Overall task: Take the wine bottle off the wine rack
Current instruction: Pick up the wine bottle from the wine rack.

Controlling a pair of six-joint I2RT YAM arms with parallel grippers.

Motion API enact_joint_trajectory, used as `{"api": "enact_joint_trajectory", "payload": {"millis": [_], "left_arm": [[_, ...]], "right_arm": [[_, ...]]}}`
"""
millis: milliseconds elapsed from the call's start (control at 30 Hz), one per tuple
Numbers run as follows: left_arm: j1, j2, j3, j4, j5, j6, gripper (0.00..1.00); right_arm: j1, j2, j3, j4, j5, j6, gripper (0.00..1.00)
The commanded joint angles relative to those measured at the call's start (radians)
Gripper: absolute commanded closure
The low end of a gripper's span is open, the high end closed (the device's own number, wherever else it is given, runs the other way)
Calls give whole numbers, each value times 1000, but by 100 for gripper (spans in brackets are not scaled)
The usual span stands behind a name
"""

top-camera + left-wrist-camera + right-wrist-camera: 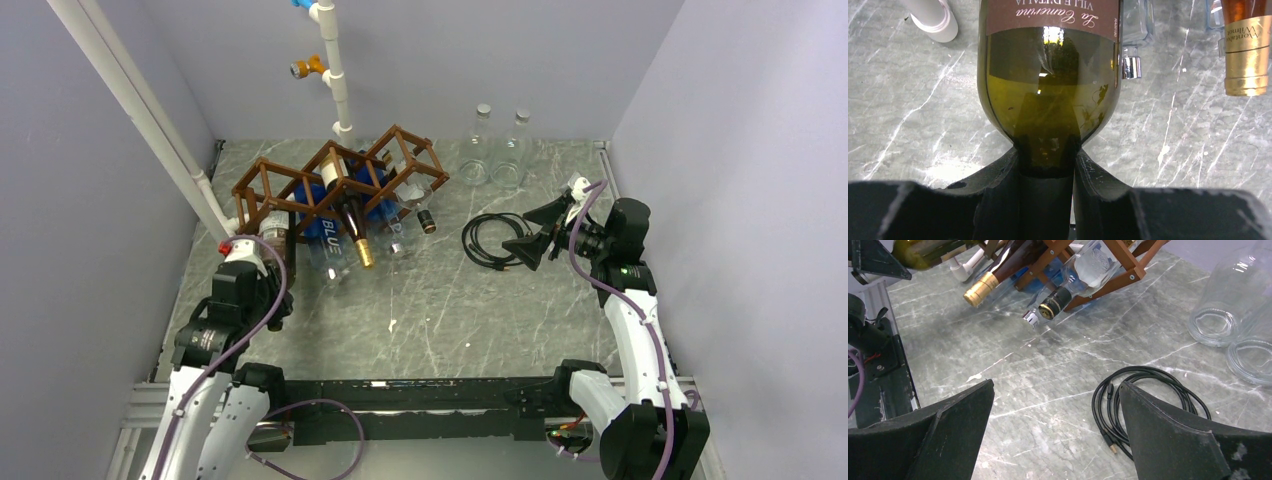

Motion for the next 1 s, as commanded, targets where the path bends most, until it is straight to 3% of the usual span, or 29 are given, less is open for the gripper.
{"api": "enact_joint_trajectory", "payload": {"millis": [0, 967], "left_arm": [[7, -42, 106, 126, -39, -14, 100], [5, -120, 191, 22, 28, -26, 100]], "right_arm": [[-5, -14, -1, 50, -17, 0, 1], [-15, -17, -5, 57, -17, 4, 1]]}}
